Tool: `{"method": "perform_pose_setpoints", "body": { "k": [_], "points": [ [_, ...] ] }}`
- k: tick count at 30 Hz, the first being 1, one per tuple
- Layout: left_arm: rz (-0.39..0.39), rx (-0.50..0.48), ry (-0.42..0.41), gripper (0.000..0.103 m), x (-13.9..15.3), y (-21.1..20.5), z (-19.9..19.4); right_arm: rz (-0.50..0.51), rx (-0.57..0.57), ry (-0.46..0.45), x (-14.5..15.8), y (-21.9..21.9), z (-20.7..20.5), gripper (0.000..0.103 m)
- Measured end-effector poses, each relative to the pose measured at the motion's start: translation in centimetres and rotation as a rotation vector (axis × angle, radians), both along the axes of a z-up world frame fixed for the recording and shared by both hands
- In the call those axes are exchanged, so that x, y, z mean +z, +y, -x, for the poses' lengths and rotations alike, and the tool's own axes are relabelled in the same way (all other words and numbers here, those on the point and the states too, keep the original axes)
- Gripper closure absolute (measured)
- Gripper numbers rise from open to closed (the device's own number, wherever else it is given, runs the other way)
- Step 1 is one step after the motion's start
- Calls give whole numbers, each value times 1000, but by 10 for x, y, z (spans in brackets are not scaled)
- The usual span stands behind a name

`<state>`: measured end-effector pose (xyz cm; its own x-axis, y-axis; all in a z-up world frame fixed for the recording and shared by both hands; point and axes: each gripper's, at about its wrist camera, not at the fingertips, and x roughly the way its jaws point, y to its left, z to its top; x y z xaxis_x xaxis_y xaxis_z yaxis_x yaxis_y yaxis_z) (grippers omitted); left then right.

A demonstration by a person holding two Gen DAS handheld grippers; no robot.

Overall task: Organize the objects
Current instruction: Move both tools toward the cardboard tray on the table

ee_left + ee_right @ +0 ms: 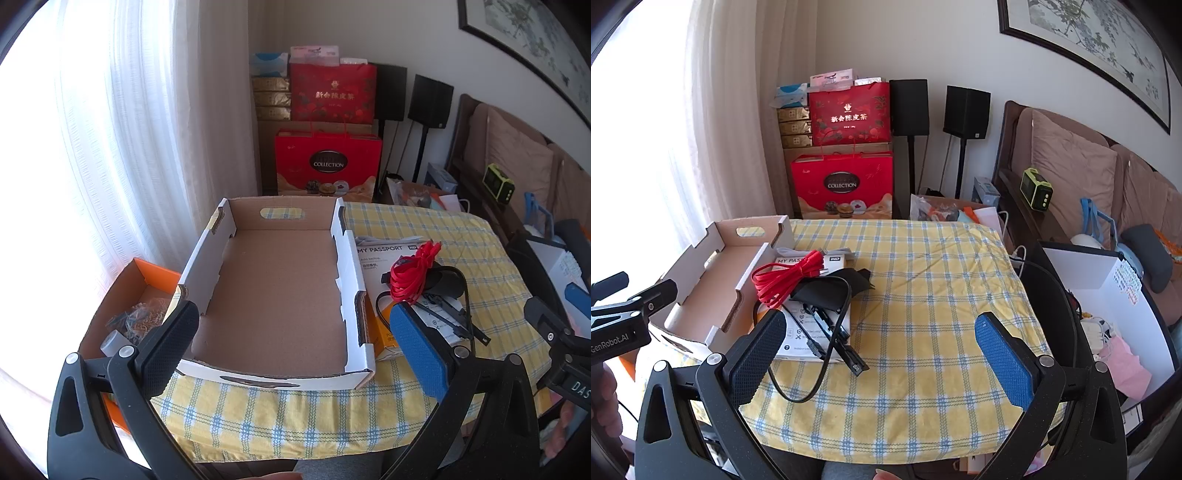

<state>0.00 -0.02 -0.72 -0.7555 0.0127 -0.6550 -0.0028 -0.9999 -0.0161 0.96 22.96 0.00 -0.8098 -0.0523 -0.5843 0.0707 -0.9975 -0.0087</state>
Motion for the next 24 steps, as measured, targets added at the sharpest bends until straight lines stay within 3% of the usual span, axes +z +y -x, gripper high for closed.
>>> {"method": "perform_pose_setpoints", "body": {
  "k": [24],
  "points": [
    [11, -2, -9, 0, -3, 3, 2, 1, 10, -2, -1, -2, 1, 0]
  ]
}}
